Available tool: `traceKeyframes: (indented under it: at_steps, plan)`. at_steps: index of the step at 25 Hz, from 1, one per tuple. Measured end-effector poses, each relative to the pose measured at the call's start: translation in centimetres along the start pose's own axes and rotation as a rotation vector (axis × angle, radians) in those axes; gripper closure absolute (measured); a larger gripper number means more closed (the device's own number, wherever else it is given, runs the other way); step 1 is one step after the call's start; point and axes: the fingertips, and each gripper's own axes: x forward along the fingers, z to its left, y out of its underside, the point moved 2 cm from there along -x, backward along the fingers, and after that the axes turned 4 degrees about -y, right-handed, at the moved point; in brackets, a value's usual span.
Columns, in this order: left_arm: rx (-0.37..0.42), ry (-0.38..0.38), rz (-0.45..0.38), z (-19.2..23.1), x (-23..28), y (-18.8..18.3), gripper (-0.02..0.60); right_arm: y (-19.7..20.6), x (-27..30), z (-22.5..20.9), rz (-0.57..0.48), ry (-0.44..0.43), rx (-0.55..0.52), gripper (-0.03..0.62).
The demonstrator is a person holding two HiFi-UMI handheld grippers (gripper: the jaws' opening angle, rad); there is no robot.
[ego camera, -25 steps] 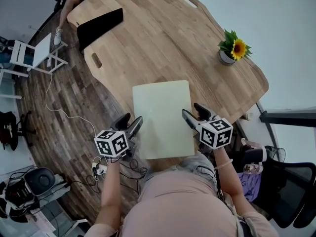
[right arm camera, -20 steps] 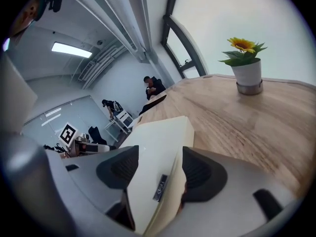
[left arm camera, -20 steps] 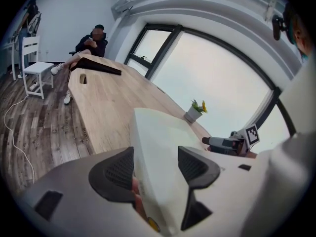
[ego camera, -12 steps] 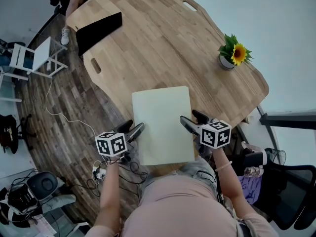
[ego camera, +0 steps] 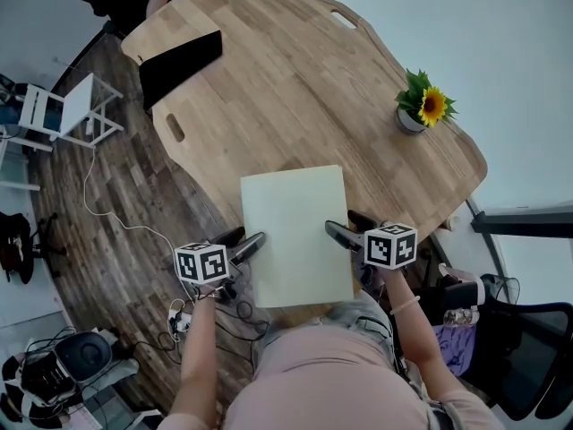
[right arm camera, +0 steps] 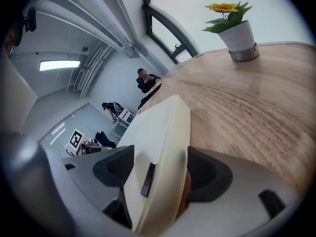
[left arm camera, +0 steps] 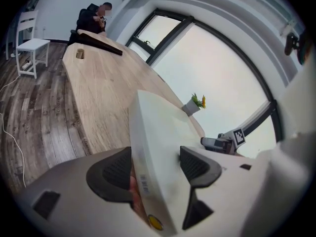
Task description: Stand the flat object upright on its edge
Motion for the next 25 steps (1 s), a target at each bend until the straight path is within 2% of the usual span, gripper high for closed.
traceKeyframes:
  at_steps: [10, 19, 25]
  plan:
    - [-0.041, 0.068, 0.036, 0.1, 1.0, 0.1, 0.296, 0.7, 0.6, -0.3, 0.024, -0.03, 0.042, 0.264]
    - [-0.145, 0.148, 0.057, 0.6, 1.6, 0.4, 0.281, 0.7, 0.9, -0.5, 0.044, -0.029, 0.064, 0.256]
    - [-0.145, 0.141, 0.054, 0.3, 1.5, 0.4, 0.281, 0.8, 0.9, -0.6, 0.037, -0.019, 0.061, 0.256]
